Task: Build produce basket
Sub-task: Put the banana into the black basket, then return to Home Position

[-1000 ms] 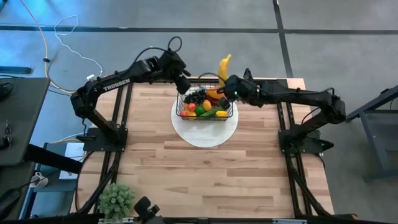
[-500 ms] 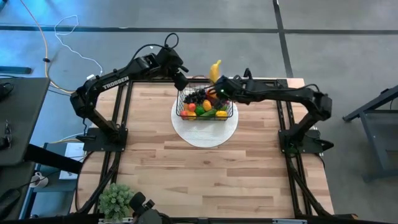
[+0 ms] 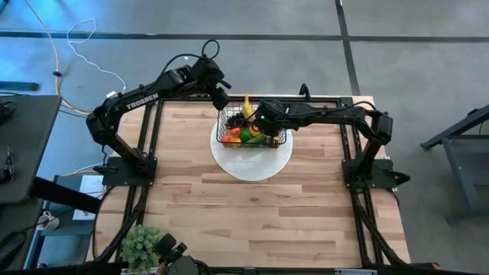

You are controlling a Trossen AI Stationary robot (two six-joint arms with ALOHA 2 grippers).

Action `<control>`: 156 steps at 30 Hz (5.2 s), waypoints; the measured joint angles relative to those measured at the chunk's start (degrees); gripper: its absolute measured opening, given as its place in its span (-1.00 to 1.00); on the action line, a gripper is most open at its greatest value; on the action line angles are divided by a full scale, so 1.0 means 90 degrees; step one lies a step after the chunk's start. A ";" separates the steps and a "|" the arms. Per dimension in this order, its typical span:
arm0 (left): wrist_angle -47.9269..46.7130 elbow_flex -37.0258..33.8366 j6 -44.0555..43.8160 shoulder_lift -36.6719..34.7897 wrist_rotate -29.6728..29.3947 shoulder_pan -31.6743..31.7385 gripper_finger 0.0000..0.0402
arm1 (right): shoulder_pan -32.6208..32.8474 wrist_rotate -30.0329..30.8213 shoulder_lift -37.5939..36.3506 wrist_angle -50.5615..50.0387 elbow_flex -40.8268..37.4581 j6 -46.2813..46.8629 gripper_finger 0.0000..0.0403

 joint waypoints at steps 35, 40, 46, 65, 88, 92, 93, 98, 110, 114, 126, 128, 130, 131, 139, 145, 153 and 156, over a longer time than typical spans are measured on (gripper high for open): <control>0.0000 0.0000 0.0001 0.0005 0.0053 0.0011 -0.13 | -0.0441 -0.1247 0.0243 -0.0246 -0.0005 -0.0188 -0.07; -0.0047 0.0000 -0.0013 -0.0045 0.0282 0.0011 -0.13 | -0.0443 -0.1220 0.0241 -0.0662 0.0342 0.0197 -0.07; -0.0213 0.0000 -0.0172 -0.0563 0.0963 -0.0006 -0.13 | -0.0460 -0.1198 0.0233 -0.0888 0.1037 0.0804 -0.07; 0.1821 -0.3087 -0.1667 -0.3286 0.1557 -0.1385 -0.13 | -0.0233 -0.1267 0.0210 -0.0597 0.2527 0.2384 -0.07; 0.3703 -0.7089 -0.1668 -0.7175 0.1548 -0.2880 -0.13 | 0.0389 -0.0579 0.0197 -0.0227 0.3650 0.3976 -0.07; 0.3745 -0.7674 -0.1614 -0.7920 0.1549 -0.3009 -0.13 | 0.0463 -0.0581 0.0148 -0.0238 0.3650 0.4151 -0.07; 0.3783 -0.7829 -0.1615 -0.8106 0.1549 -0.3039 -0.13 | 0.0465 -0.0583 0.0100 -0.0262 0.3650 0.4206 -0.07; 0.4350 -0.8580 -0.1568 -0.8892 0.1552 -0.3083 -0.13 | 0.0448 -0.0462 -0.0266 -0.0290 0.3650 0.4291 -0.07; 0.5029 -0.9318 -0.1565 -0.9311 0.1564 -0.3063 -0.13 | 0.0465 0.0751 -0.1960 -0.1404 0.3650 0.3779 -0.07; 0.5000 -0.9316 -0.1568 -0.9311 0.1596 -0.3063 -0.13 | 0.0628 0.1420 -0.2710 -0.1985 0.3442 0.3492 -0.07; 0.4961 -0.9316 -0.1566 -0.9309 0.1545 -0.3063 -0.13 | 0.1523 0.1742 -0.6195 -0.0823 -0.0966 0.3785 -0.07; 0.4959 -0.9316 -0.1568 -0.9309 0.1545 -0.3063 -0.13 | 0.1651 0.1735 -0.6682 -0.0455 -0.1682 0.3827 -0.07; 0.4959 -0.9316 -0.1568 -0.9309 0.1545 -0.3063 -0.13 | 0.1773 0.1676 -0.7122 -0.0085 -0.2351 0.3919 -0.07; 0.4959 -0.9316 -0.1568 -0.9309 0.1545 -0.3063 -0.13 | 0.1833 0.1649 -0.7330 0.0076 -0.2666 0.3945 -0.07; 0.4962 -0.9316 -0.1568 -0.9309 0.1547 -0.3063 -0.13 | 0.2166 0.1610 -0.8645 0.1070 -0.4884 0.3923 -0.07; 0.4962 -0.9316 -0.1568 -0.9309 0.1547 -0.3063 -0.13 | 0.2208 0.1404 -0.9494 0.1777 -0.6114 0.4041 -0.07; 0.4959 -0.9316 -0.1565 -0.9309 0.1547 -0.3063 -0.13 | 0.2209 0.1043 -1.0430 0.2713 -0.7272 0.3934 -0.07; 0.4962 -0.9313 -0.1566 -0.9309 0.1547 -0.3063 -0.13 | 0.2211 0.0903 -1.0752 0.3020 -0.7618 0.3824 -0.07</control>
